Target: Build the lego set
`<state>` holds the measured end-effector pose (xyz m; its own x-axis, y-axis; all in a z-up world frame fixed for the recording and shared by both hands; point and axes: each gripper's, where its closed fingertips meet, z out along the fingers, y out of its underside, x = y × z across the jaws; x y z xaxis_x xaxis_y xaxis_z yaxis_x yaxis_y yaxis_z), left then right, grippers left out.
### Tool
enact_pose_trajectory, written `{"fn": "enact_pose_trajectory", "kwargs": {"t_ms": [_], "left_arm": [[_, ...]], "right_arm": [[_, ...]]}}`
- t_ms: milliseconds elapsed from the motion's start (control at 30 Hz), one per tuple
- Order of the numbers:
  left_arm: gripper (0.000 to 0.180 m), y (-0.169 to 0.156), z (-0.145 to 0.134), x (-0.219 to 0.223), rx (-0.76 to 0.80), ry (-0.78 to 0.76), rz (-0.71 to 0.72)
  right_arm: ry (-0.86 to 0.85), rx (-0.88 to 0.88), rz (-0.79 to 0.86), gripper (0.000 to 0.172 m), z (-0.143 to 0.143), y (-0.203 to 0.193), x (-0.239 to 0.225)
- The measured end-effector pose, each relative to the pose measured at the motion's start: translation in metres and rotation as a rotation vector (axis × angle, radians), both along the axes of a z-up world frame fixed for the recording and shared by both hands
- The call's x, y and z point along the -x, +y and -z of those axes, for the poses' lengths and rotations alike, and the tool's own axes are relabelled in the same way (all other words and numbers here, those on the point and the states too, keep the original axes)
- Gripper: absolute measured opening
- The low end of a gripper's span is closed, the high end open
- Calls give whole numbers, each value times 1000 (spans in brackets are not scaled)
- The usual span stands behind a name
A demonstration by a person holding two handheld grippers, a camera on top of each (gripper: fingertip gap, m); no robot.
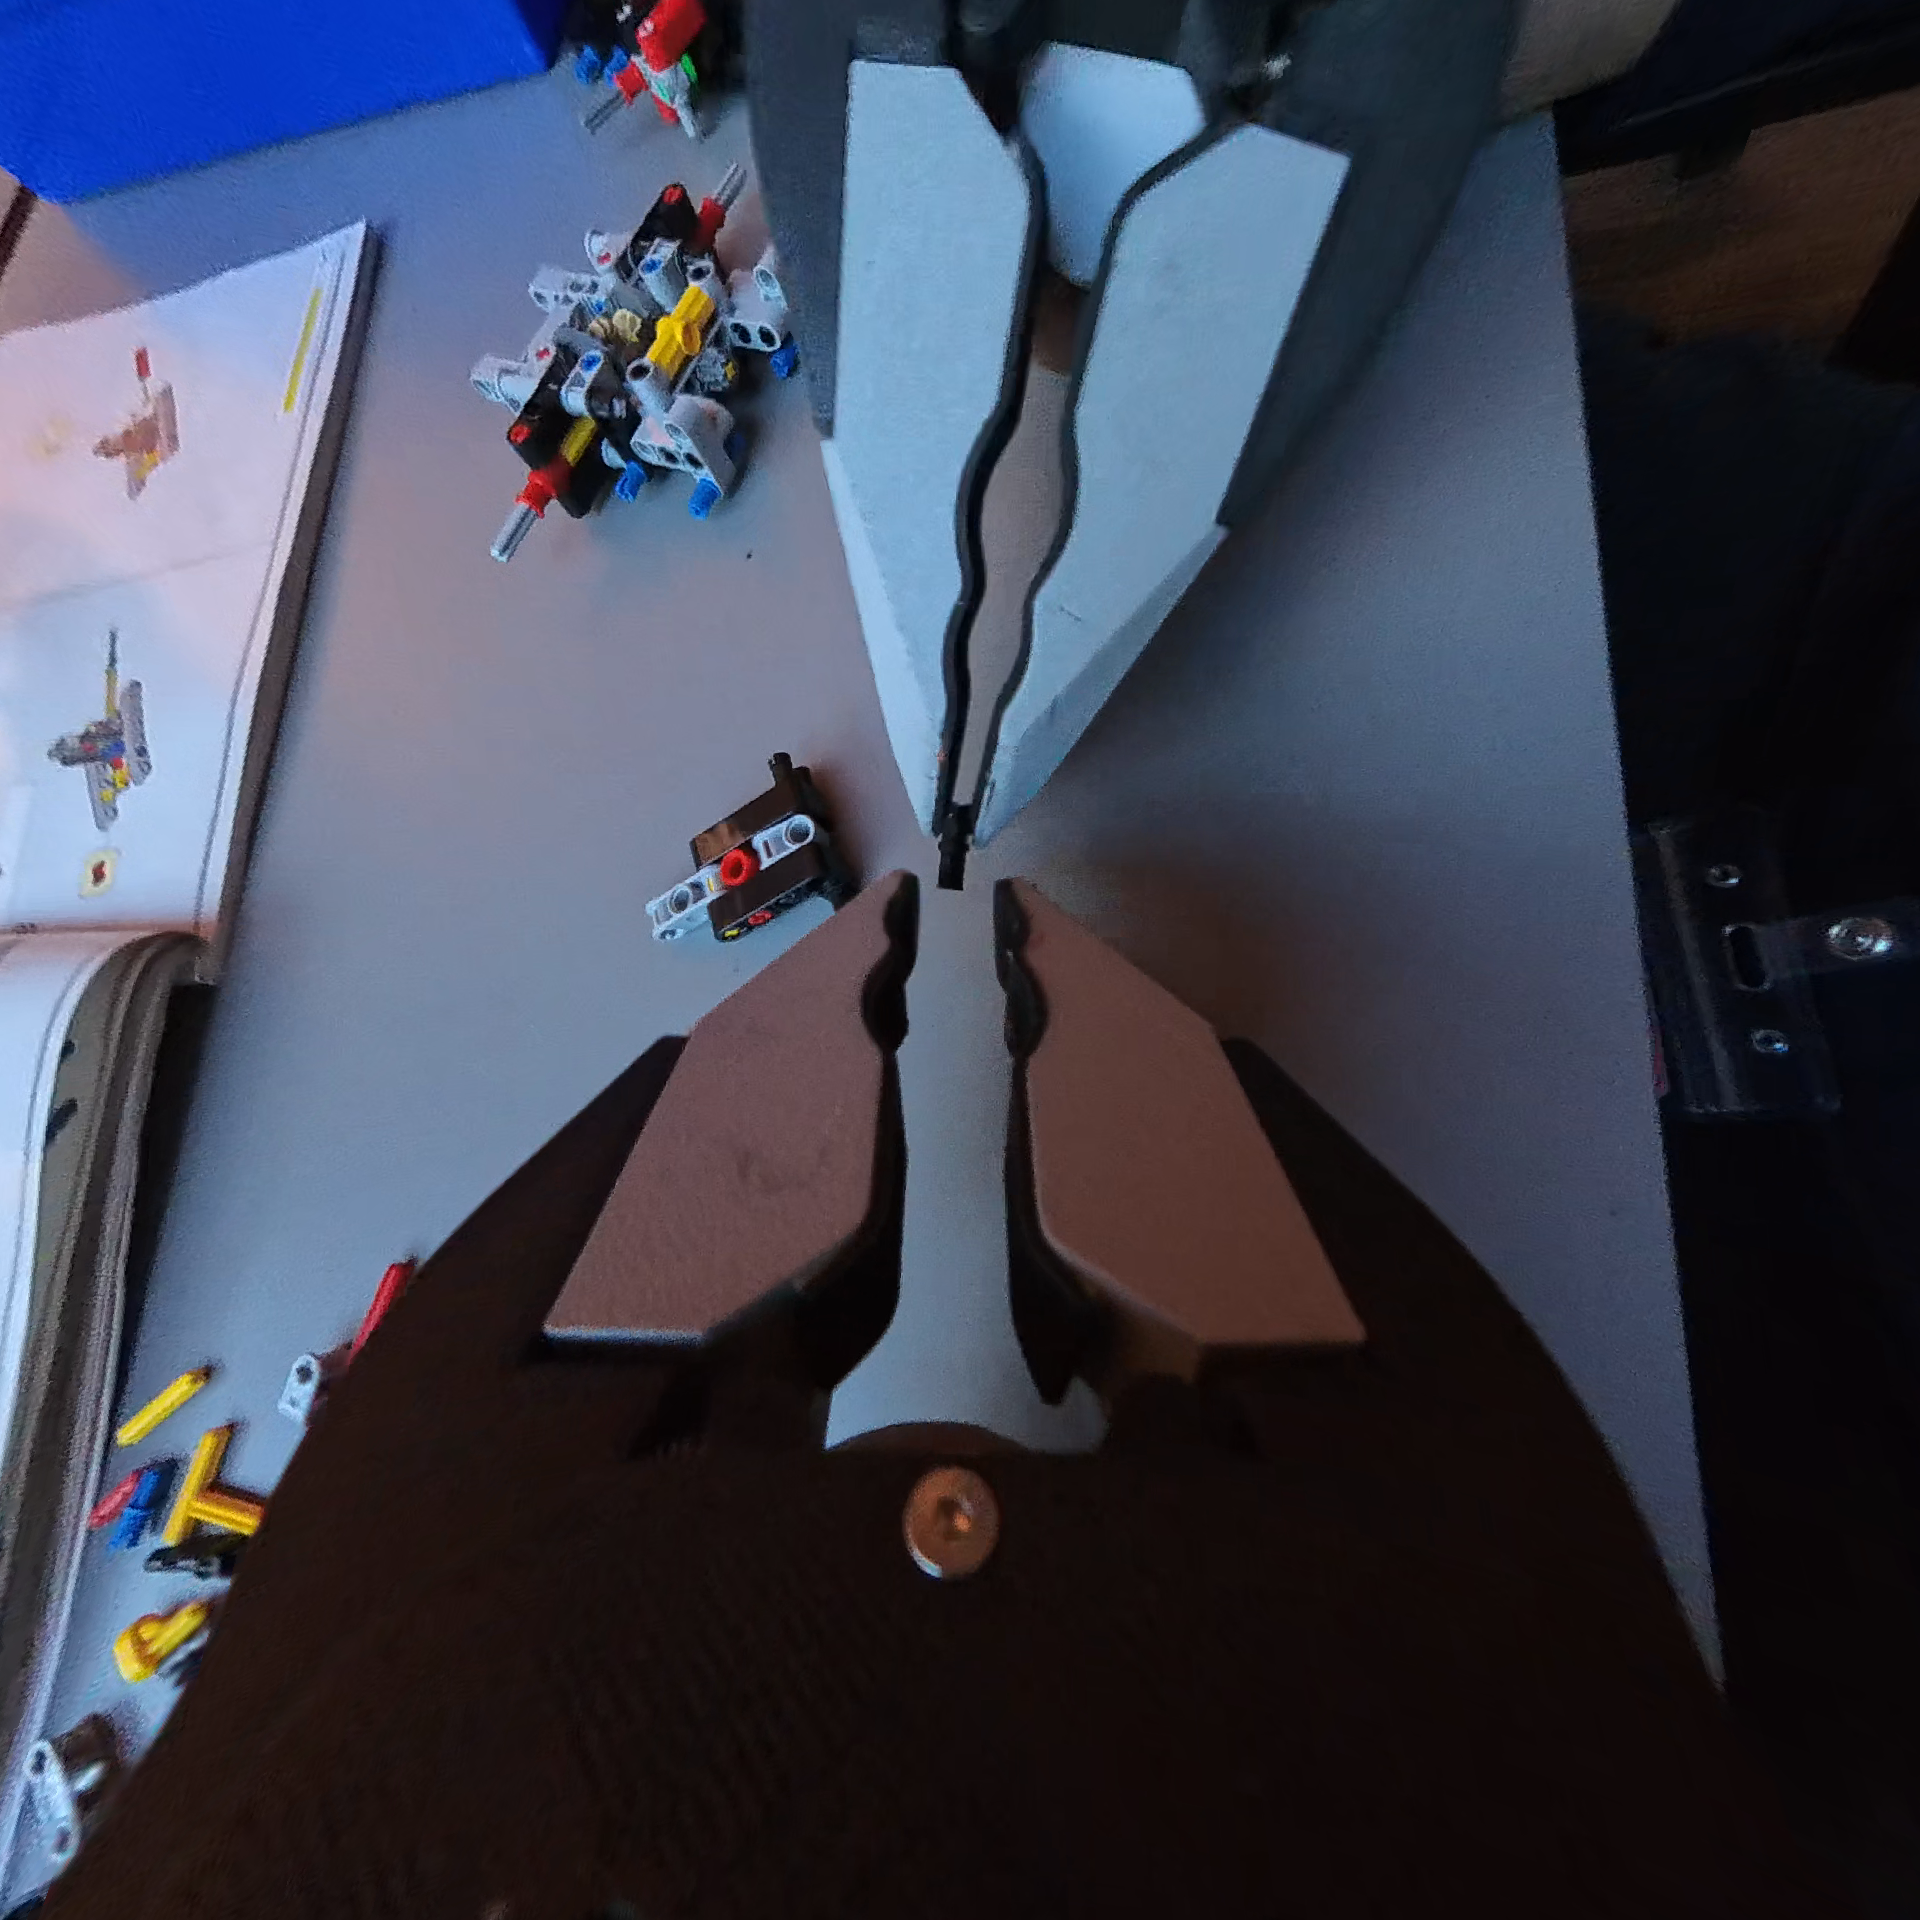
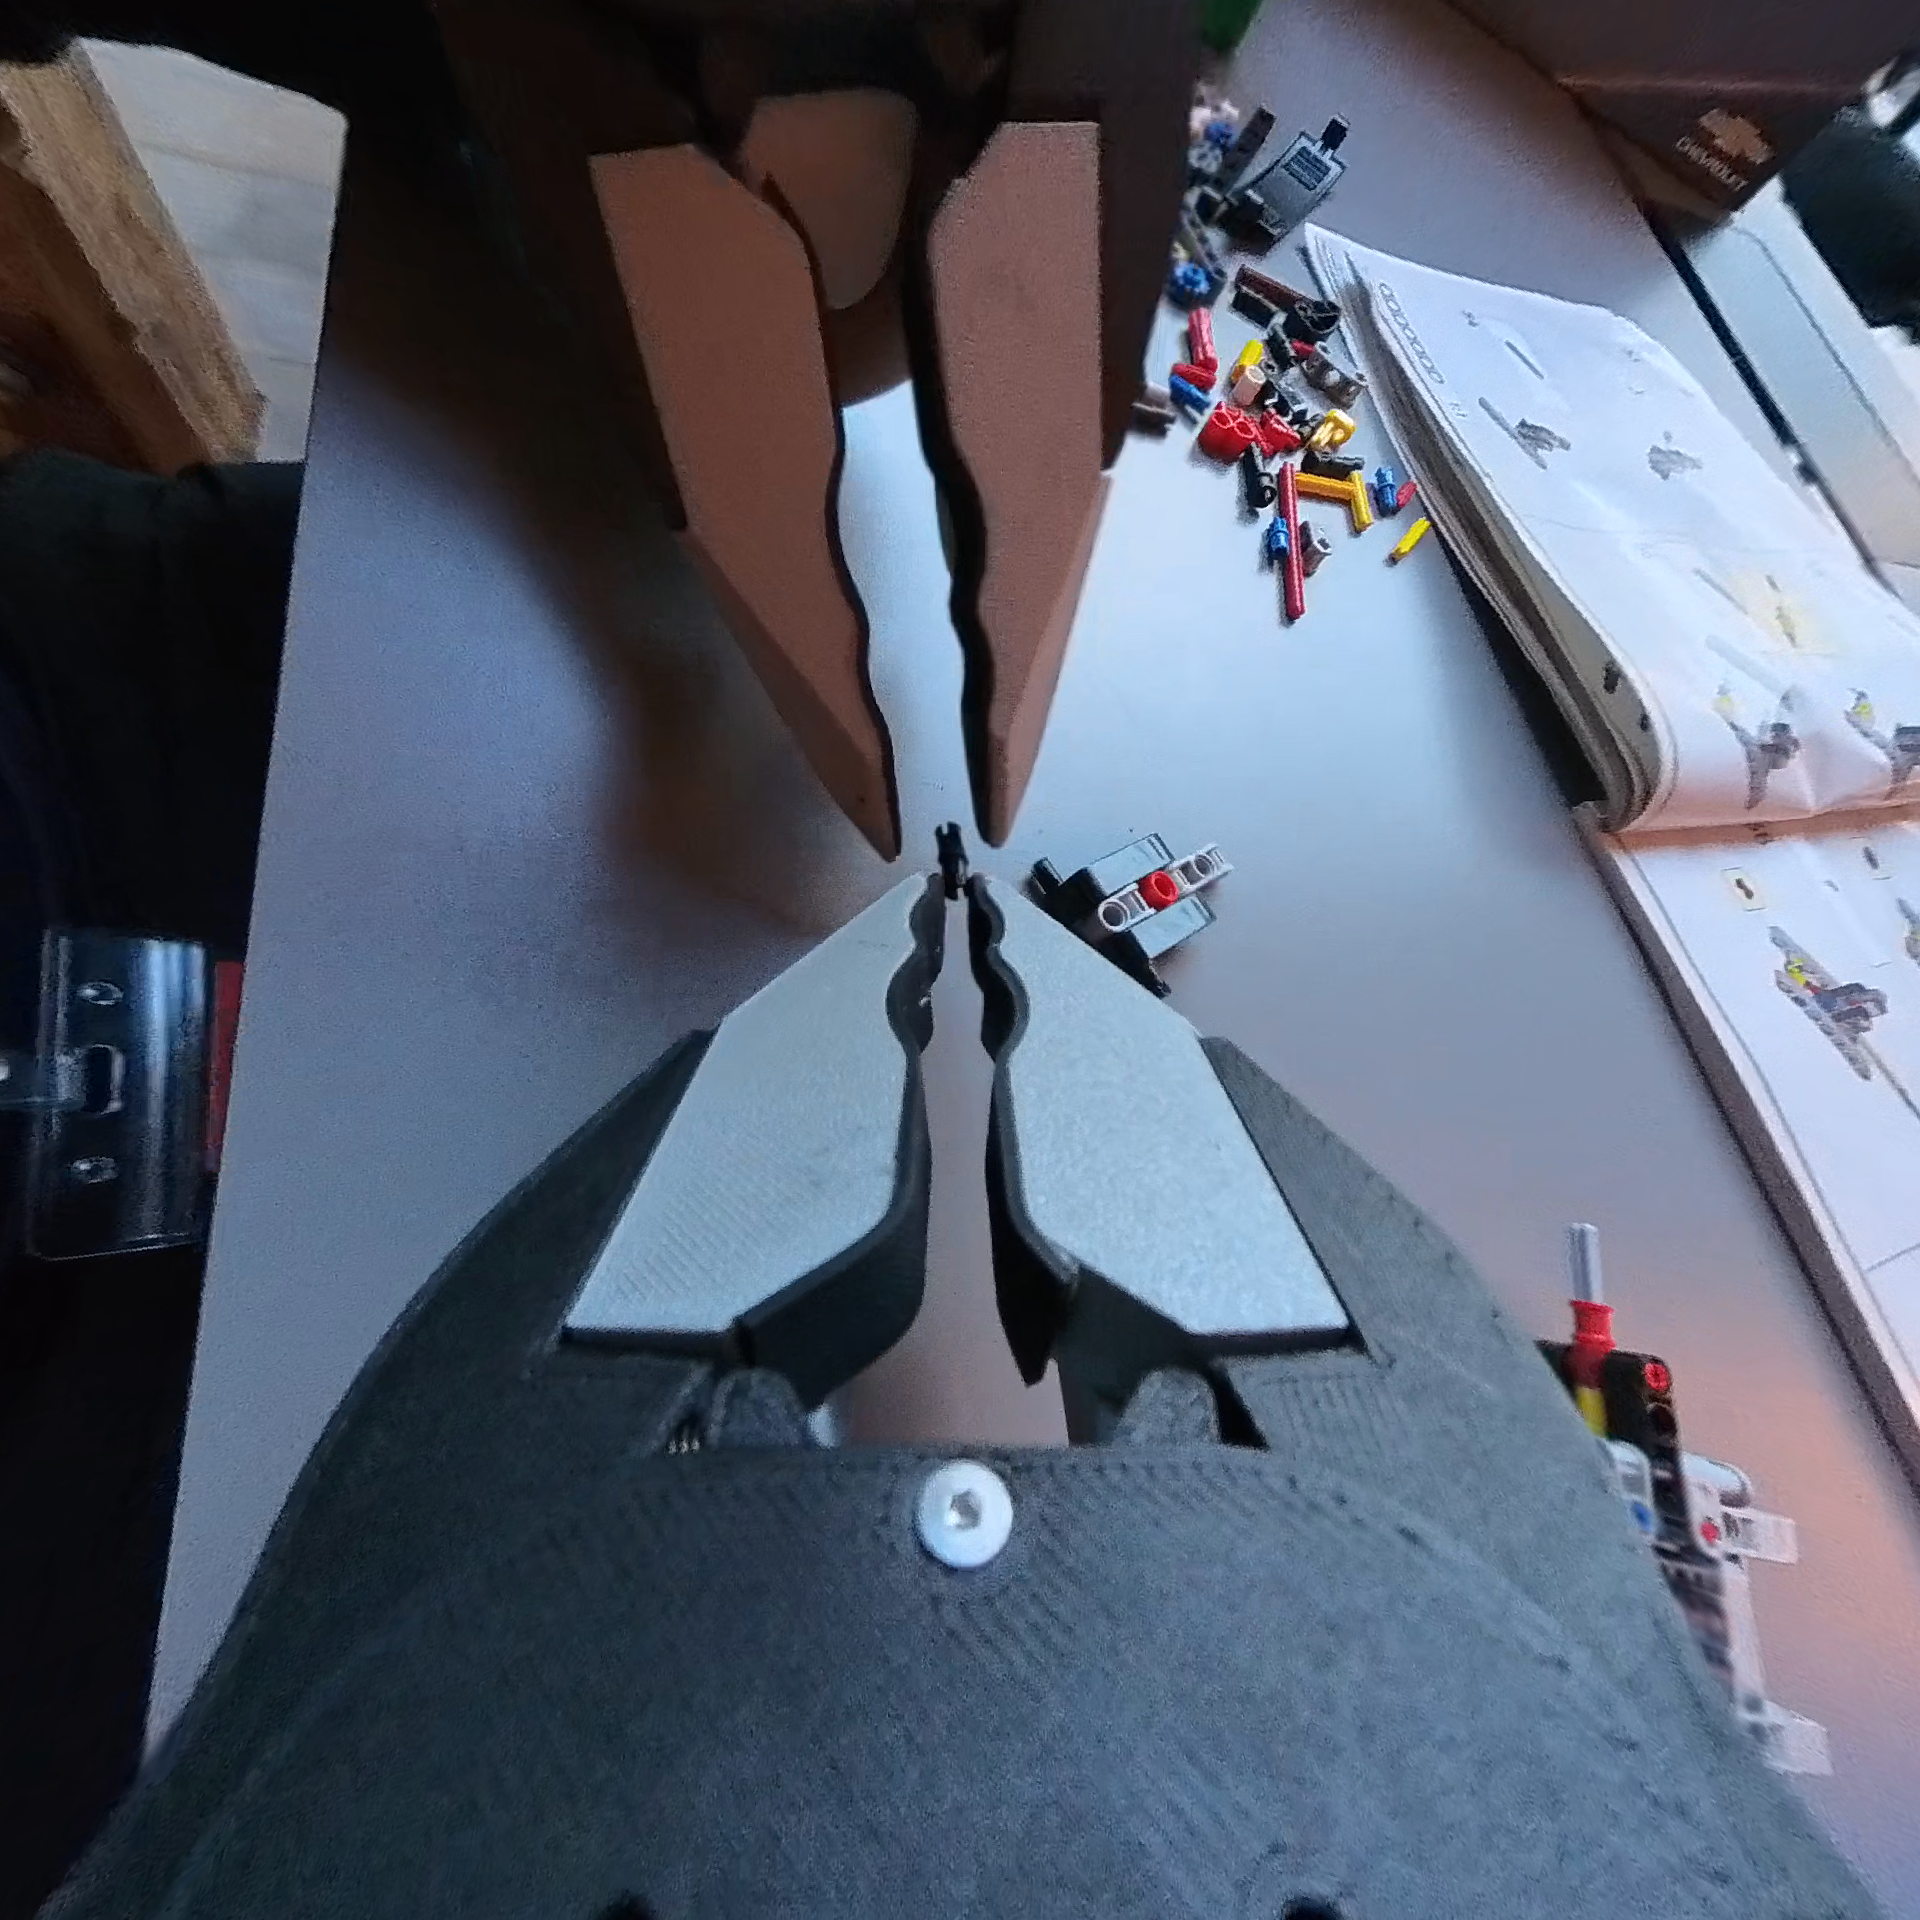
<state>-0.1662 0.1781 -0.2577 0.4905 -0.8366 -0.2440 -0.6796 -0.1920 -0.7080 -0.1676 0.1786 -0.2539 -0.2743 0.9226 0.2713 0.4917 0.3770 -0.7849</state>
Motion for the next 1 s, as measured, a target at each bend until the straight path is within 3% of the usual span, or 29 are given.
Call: {"fn": "enact_pose_trajectory", "kwargs": {"t_ms": [167,733,867,1000], "left_arm": [[8,3,-2,-1,-91,49,2],[2,0,-8,-8,-106,11,18],[2,0,-4,-4,-26,-13,-12],[2,4,9,14,231,-96,-153]], "right_arm": [[13,119,-9,1,-7,0,-1],[1,168,-41,1,-7,-4,-2],[17,95,-39,3,-7,-2,-2],[64,-72,-16,10,-12,22,1]]}}
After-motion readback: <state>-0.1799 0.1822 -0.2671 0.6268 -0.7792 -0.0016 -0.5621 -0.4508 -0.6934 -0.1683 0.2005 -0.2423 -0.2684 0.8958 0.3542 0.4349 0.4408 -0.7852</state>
